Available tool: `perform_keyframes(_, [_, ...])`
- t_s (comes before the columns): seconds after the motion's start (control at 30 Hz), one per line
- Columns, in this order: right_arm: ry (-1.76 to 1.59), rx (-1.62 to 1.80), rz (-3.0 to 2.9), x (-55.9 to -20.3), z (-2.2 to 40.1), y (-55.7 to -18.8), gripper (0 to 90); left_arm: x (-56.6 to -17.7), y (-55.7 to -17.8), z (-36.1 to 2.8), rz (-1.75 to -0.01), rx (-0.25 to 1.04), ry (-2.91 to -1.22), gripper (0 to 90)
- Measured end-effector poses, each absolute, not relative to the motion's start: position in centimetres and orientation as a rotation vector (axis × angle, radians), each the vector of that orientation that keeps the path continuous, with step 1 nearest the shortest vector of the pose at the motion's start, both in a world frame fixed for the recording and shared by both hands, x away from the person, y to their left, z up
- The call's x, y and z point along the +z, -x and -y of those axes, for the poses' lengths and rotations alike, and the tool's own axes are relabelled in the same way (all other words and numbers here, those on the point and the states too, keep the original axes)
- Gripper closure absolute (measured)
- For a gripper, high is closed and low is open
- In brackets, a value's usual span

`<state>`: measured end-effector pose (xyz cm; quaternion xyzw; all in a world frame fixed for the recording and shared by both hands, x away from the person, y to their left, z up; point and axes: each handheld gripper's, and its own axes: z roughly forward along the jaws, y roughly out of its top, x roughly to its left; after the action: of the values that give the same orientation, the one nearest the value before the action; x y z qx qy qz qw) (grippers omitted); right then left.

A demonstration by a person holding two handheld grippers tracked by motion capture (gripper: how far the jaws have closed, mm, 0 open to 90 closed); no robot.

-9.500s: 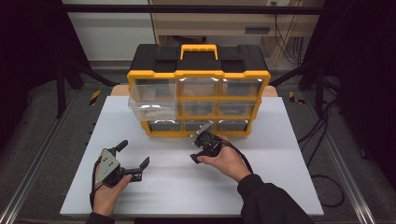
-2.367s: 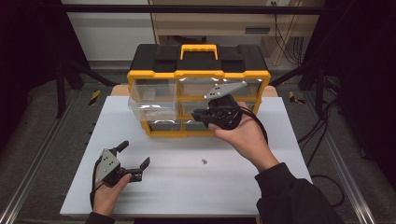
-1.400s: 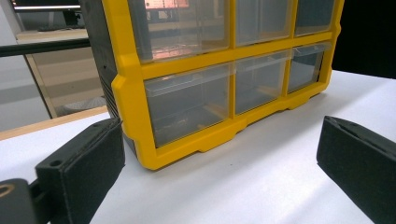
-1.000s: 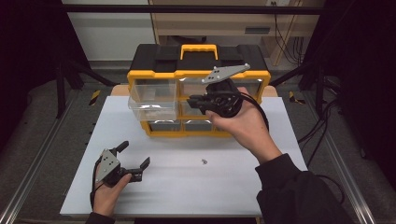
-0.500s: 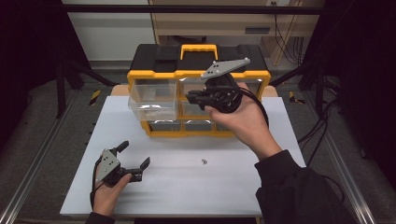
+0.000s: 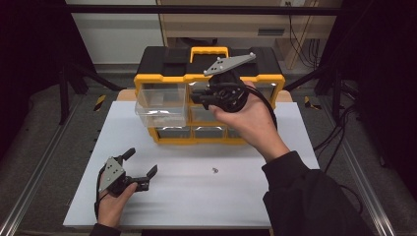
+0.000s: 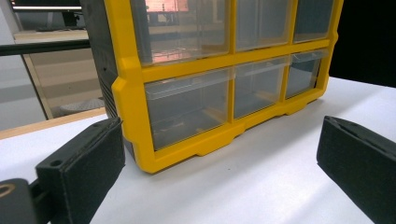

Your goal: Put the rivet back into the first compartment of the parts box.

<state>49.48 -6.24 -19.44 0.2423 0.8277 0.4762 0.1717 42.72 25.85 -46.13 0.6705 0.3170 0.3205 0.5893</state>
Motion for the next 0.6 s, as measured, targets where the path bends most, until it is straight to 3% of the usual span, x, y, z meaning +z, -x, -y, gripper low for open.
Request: perform_keyframes(0.6, [-0.662,1.38,-2.369,-18.6,3.1,-50.5,81.6,-46.2,-42.8,-25.6,-0.728,0.746,-1.571,0.9])
